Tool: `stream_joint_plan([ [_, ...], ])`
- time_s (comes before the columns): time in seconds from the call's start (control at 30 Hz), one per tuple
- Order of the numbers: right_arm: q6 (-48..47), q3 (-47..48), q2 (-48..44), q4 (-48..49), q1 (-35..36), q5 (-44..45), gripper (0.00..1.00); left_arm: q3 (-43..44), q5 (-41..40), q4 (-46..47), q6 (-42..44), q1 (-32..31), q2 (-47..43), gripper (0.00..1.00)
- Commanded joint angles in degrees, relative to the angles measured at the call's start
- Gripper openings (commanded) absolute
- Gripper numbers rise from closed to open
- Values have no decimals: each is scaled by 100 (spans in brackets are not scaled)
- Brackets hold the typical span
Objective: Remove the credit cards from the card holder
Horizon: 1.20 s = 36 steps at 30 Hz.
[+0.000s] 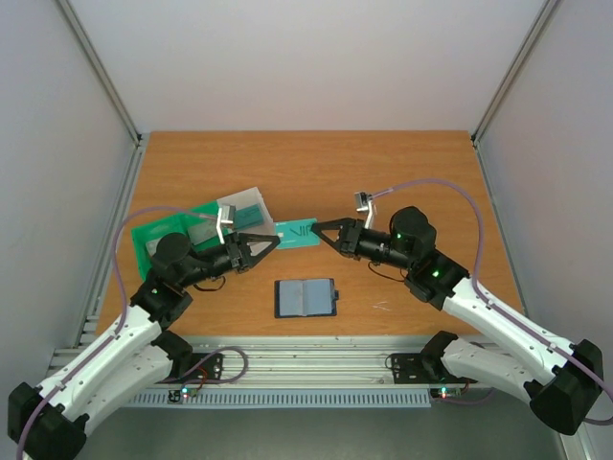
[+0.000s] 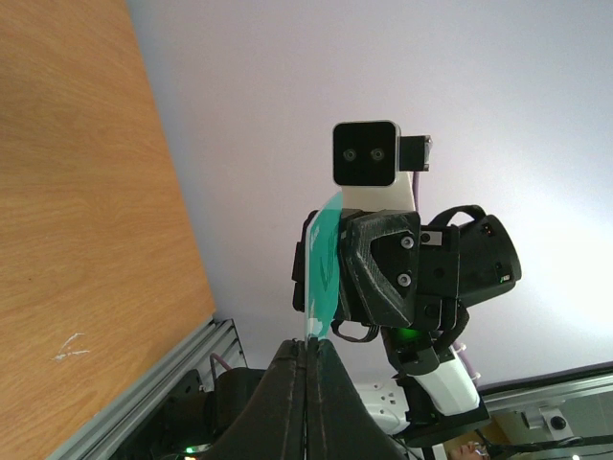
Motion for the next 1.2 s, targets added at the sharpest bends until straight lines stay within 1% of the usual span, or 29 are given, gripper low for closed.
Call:
stream_joint_plan([
  [0.0, -246, -9, -139, -452, 24, 180, 27, -25, -110, 139, 264, 0, 1, 1],
  [0.03, -306, -11, -186, -647, 29, 243, 35, 20, -142, -6, 321, 0, -4, 0],
  [0.07, -386, -11, -234, -819, 24, 292, 46, 110, -205, -287, 412, 0, -14, 0],
  [0.1, -463, -9, -287, -982, 25, 316, 53, 217, -288, -608, 653, 2, -25, 0],
  [0.23, -800, 43, -446, -1522, 27, 231, 75, 567, -755, -1962, 1417, 19, 12, 1],
  [0.33, -1003, 51, -595, -1884, 27, 206, 97, 825, -1006, -2519, 1784, 117, 199, 0],
  [0.53, -1176, -114, -962, -2294, 27, 295, 98, 1347, -1652, -3685, 2268, 587, 617, 0],
  [0.67, -1319, -108, -1046, -2489, 31, 219, 98, 1637, -2179, -4106, 2657, 924, 933, 0],
  [0.8, -1514, -22, -1146, -2800, 23, 221, 98, 2042, -2657, -4485, 3053, 1170, 1447, 0],
  [0.87, -1580, -20, -1226, -2916, 29, 264, 98, 2208, -2822, -4511, 3211, 1237, 1719, 0],
  [1.17, -1840, 81, -1392, -3274, 24, 246, 99, 2818, -3211, -4315, 3395, 1569, 3048, 0],
])
